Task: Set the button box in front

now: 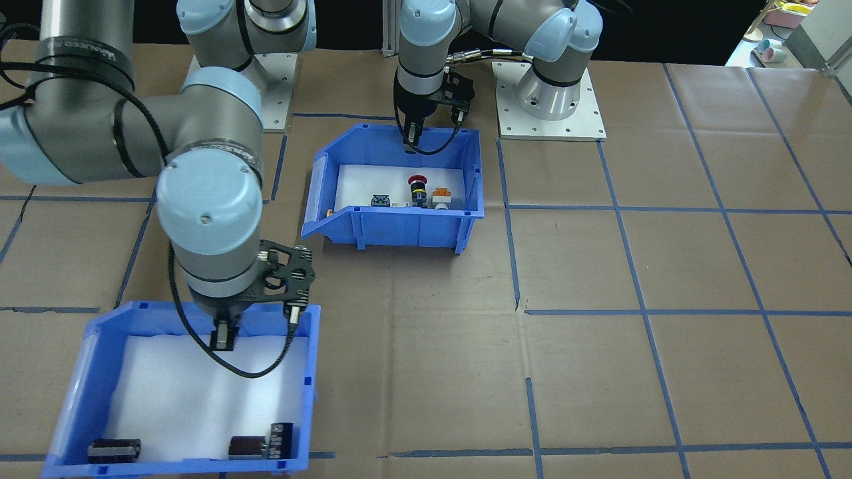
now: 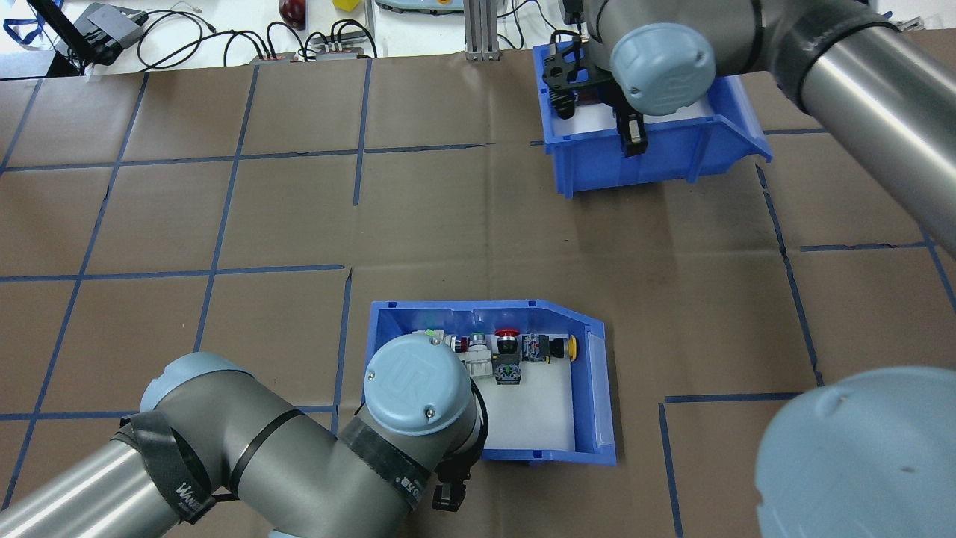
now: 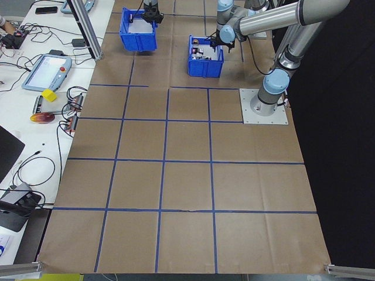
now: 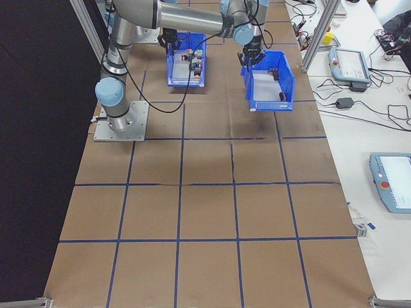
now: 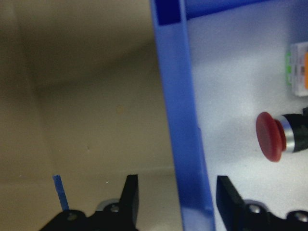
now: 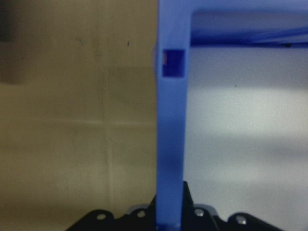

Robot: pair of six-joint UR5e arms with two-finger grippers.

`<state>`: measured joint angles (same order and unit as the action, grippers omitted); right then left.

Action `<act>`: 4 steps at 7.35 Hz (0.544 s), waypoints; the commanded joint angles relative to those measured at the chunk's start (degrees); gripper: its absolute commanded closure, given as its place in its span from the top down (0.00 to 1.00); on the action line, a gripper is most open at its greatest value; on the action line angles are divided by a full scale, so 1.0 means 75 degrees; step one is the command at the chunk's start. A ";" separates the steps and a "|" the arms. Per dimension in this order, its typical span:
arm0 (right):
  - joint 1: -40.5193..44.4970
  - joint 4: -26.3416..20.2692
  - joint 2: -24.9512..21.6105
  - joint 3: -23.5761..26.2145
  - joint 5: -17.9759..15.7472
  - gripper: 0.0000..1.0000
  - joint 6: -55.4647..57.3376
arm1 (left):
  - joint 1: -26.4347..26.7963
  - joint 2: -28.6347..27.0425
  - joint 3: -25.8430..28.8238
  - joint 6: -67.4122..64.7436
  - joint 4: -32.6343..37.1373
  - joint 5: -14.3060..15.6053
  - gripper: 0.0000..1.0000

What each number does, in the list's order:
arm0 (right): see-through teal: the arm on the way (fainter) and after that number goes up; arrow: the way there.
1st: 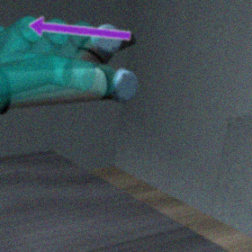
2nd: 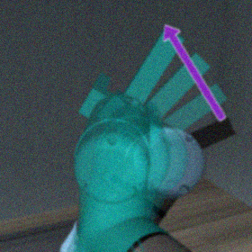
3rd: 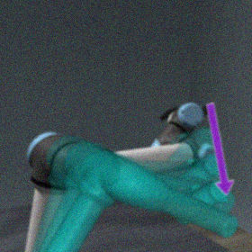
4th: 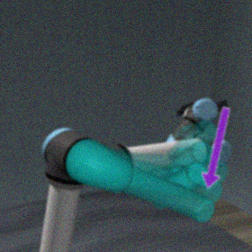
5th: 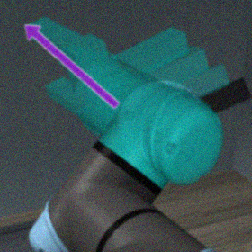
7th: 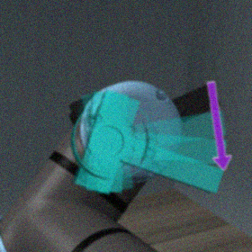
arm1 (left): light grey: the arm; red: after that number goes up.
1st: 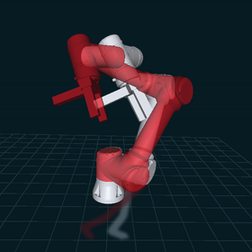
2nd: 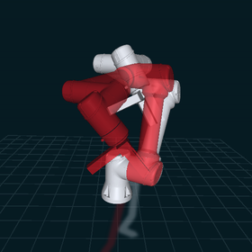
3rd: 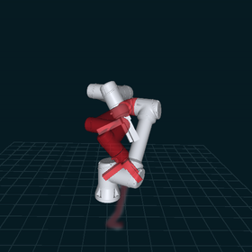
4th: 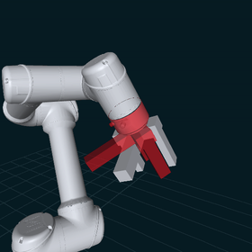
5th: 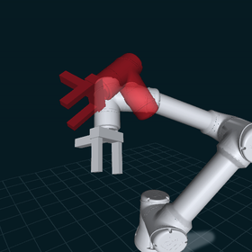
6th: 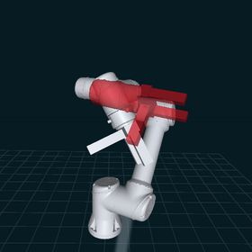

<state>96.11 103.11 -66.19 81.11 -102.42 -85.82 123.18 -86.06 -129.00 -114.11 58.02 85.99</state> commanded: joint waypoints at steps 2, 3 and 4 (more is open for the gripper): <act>-0.1210 0.0302 -0.1155 0.1334 0.0121 0.06 -0.1208 | -0.0005 0.0189 0.0102 -0.0031 -0.0131 0.0159 0.00; -0.1608 0.0303 -0.1588 0.1790 0.0597 0.06 -0.1422 | -0.0075 0.0189 0.0311 0.0039 -0.0108 0.0171 0.00; -0.2064 0.0314 -0.2056 0.2363 0.0857 0.06 -0.1691 | -0.0122 -0.0077 0.0777 0.0086 -0.0050 0.0357 0.00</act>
<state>84.83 105.21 -77.25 93.80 -98.82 -95.76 122.73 -85.23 -126.46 -113.92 57.24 87.55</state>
